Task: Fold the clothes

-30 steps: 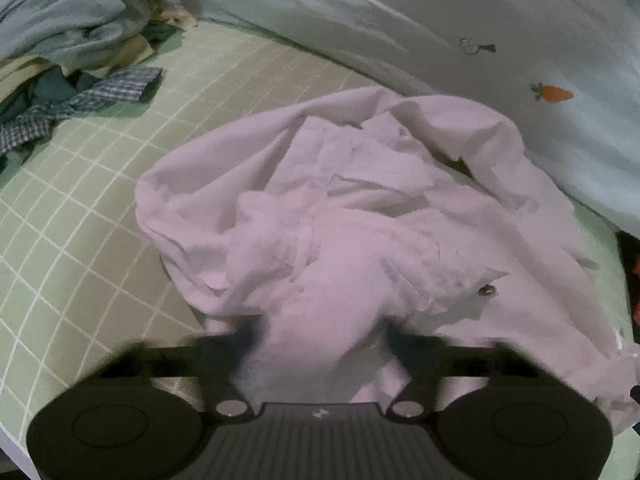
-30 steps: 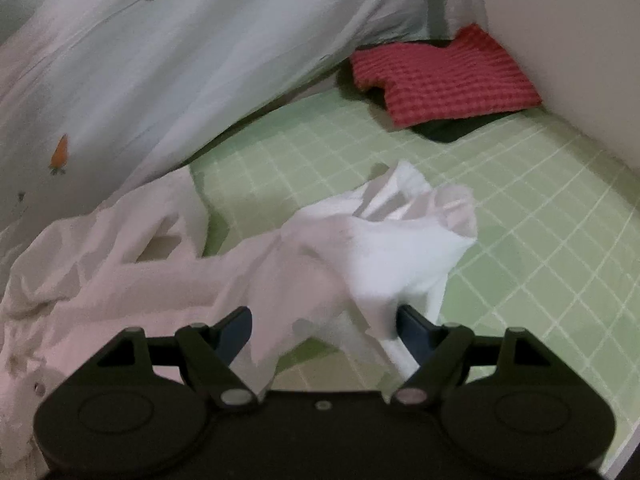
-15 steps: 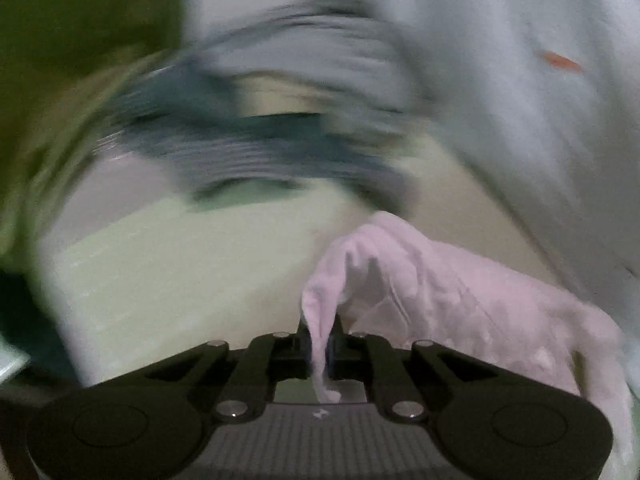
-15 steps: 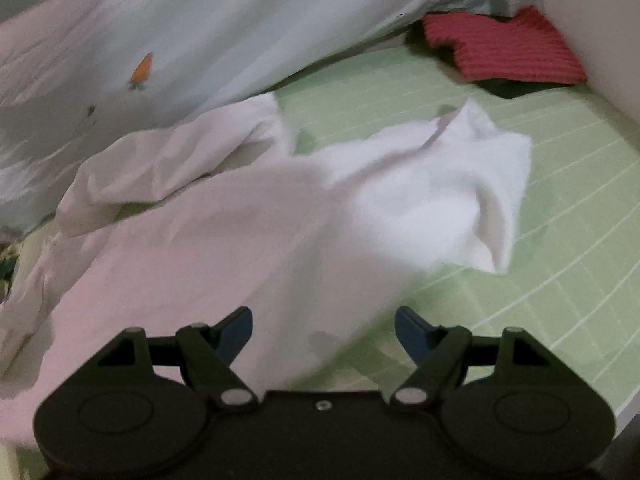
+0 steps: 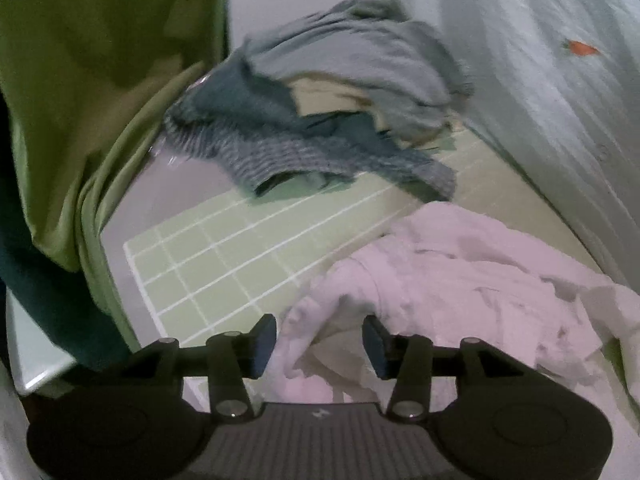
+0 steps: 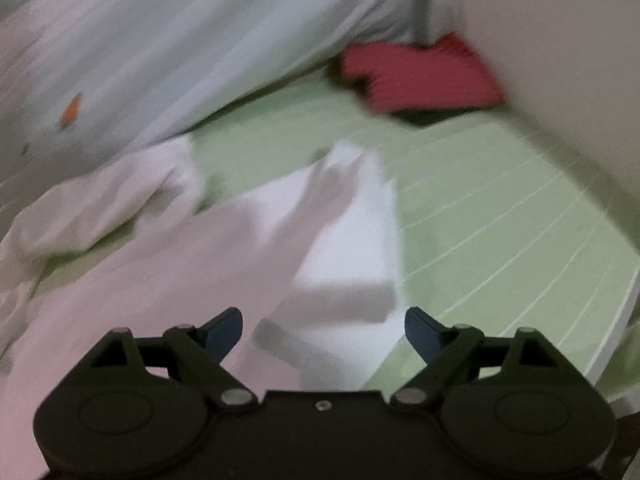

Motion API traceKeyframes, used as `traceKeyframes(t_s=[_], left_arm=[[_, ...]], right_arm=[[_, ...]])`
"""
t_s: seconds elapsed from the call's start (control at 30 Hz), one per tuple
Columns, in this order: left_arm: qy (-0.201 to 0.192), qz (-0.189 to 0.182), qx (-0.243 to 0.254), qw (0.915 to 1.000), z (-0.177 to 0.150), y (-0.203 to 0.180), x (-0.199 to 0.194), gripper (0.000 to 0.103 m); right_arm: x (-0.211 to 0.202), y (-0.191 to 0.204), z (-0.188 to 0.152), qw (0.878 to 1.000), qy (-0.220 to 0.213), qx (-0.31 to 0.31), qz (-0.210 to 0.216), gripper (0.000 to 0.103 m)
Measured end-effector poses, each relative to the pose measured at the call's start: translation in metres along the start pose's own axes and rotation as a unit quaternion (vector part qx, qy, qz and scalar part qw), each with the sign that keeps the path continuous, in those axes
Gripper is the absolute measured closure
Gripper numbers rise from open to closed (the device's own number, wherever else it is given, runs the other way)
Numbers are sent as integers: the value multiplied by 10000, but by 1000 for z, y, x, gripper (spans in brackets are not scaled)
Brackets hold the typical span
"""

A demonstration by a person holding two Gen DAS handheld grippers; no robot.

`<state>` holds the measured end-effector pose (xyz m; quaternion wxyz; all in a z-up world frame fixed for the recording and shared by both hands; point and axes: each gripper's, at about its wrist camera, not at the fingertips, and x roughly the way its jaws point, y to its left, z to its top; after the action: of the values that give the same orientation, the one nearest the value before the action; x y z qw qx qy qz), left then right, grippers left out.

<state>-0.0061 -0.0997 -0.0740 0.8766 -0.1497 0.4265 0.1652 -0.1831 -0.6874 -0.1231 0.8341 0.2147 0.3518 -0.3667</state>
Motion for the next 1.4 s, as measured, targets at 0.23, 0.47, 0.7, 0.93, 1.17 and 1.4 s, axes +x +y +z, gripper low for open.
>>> traceKeyframes(t_s=[0.23,0.47,0.7,0.93,1.17,1.4], left_arm=[[-307,-453,221,9983,-17,-45,-39,30],[-174,-911,505,9944,-55,-105,-63,29],[48,-1037,1056,9890,-93,-144,-75,28],[435,-1032,1245,9859,-109,-151,-64,28],[617,-965,1411,9833,-106,-148,-57,24],[578,-783,1555,9830,-78,-120,-40,21]], right_arm=[[63,-24,48,9994,295,136,126,16],[52,-39,76,9949,28,-11,1007,100],[-42,-101,71,9925,-979,-131,723,100],[36,-142,8,9961,530,-222,-663,56],[18,-114,9,9981,57,-570,-243,13],[12,-36,-3,9953,247,-879,332,8]])
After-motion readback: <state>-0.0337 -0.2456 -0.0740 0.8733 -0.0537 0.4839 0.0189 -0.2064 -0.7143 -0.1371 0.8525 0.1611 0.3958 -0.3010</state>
